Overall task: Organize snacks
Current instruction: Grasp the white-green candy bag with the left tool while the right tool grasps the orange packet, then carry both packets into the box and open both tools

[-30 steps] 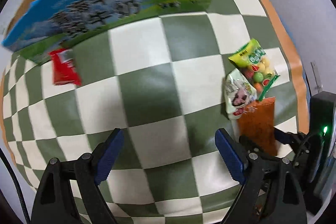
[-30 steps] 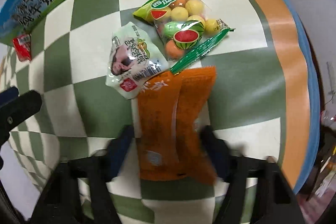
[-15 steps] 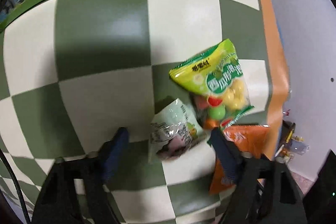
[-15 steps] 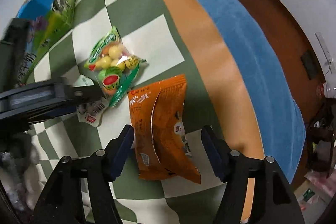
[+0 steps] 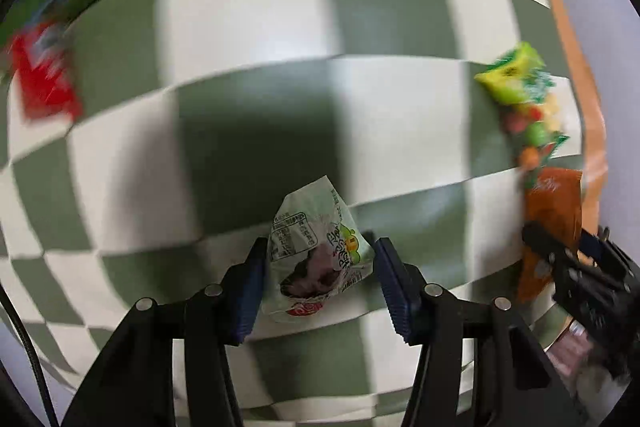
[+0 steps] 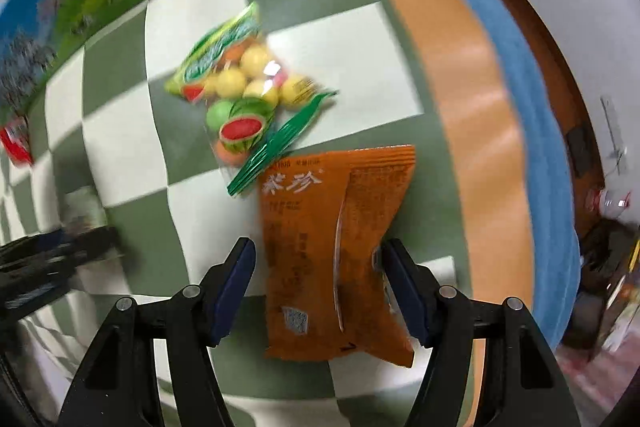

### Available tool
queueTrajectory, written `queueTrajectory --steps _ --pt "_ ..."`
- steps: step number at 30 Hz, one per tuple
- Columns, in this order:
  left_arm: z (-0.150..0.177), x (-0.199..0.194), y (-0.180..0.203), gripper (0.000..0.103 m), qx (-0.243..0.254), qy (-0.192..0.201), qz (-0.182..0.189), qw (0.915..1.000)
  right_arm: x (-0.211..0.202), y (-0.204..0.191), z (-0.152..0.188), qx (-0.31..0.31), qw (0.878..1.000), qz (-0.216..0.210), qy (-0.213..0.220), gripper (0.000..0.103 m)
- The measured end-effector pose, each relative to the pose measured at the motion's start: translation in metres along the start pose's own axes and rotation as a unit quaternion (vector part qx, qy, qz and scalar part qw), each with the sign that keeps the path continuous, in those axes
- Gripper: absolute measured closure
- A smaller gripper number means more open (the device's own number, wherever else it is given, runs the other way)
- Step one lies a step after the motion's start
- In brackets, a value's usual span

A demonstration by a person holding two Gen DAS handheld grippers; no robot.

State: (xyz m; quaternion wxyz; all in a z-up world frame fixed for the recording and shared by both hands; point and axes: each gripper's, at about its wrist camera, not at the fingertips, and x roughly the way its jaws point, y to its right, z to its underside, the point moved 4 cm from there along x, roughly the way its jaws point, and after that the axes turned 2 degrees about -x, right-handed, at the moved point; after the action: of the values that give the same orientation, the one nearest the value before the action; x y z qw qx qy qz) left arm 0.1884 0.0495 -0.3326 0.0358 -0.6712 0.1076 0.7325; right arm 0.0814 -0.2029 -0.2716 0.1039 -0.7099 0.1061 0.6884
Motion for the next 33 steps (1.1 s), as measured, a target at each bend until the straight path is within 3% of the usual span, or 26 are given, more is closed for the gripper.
queueTrajectory --steps 2,6,10,12,14,18,20,23,29,33 --pt "0.007 -0.001 -0.018 0.053 -0.019 0.0 0.001 0.9998 0.002 -0.013 0.002 -0.029 0.999 0.014 0.011 0.041" --pt "0.018 -0.003 -0.044 0.053 -0.06 -0.001 0.02 0.998 0.0 -0.045 0.011 -0.075 0.997 -0.012 0.013 0.044" --pt "0.021 0.001 -0.063 0.051 -0.076 -0.017 0.044 0.996 0.0 -0.082 0.018 -0.101 0.991 -0.086 -0.001 0.044" --pt "0.005 0.008 -0.061 0.051 -0.085 -0.029 0.057 0.9944 0.004 -0.093 0.02 -0.107 0.989 -0.098 -0.012 0.04" --pt "0.001 0.013 -0.061 0.051 -0.09 -0.032 0.059 0.9937 0.005 -0.095 0.02 -0.105 0.989 -0.1 -0.017 0.029" --pt "0.0 0.016 -0.056 0.052 -0.09 -0.027 0.046 0.9945 0.008 -0.106 0.017 -0.106 0.99 -0.091 -0.023 0.029" --pt "0.009 0.011 -0.056 0.053 -0.084 -0.018 0.037 0.9956 0.008 -0.107 0.017 -0.109 0.992 -0.063 -0.019 0.042" --pt "0.021 -0.004 -0.043 0.053 -0.077 -0.008 0.032 0.9965 0.008 -0.117 0.014 -0.111 0.992 -0.056 -0.009 0.046" --pt "0.019 -0.03 -0.044 0.053 -0.07 0.006 0.045 0.9965 -0.023 -0.098 0.013 -0.088 0.991 -0.102 0.006 0.048" --pt "0.01 -0.072 -0.045 0.053 -0.066 0.033 0.07 0.9948 -0.059 -0.093 0.001 -0.08 0.986 -0.142 0.03 0.048"
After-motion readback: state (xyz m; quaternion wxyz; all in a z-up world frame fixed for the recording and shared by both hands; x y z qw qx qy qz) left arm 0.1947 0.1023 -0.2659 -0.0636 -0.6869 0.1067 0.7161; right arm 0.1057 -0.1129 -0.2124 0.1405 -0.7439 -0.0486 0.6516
